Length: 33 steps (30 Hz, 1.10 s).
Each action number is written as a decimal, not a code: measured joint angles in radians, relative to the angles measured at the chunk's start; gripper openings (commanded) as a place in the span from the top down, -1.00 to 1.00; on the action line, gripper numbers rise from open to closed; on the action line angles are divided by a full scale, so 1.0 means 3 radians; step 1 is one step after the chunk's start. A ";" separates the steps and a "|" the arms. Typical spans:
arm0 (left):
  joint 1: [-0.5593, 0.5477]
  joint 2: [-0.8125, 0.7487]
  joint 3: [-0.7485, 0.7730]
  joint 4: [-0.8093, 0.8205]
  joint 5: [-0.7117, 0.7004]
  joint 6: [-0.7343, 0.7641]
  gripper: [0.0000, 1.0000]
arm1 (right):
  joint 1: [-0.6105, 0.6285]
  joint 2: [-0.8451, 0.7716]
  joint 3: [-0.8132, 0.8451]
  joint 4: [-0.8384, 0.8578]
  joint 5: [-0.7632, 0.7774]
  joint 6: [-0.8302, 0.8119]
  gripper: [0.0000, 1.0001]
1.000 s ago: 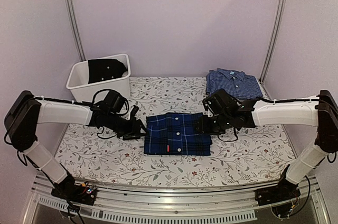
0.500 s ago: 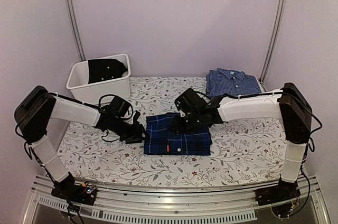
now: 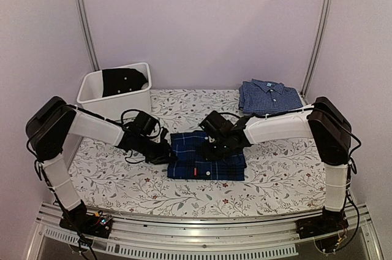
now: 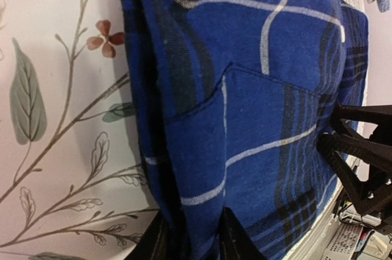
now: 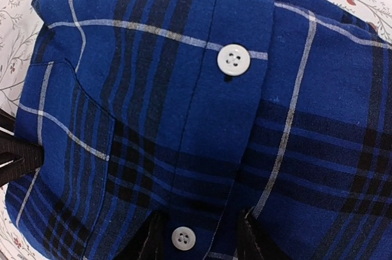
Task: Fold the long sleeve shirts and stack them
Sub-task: Pick up the square-folded shirt from the center of the board.
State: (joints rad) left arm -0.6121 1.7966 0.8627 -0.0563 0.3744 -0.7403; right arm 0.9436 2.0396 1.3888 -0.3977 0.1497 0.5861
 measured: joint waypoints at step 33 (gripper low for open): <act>0.0216 -0.0841 -0.0107 -0.1166 -0.0287 0.0504 1.00 | -0.0113 -0.0708 -0.0764 -0.0037 0.0093 0.0151 0.27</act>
State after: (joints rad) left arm -0.5472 1.5444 0.8307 -0.4061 0.2882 -0.5892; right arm 0.9096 1.8271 1.1595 -0.4088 0.1776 0.6315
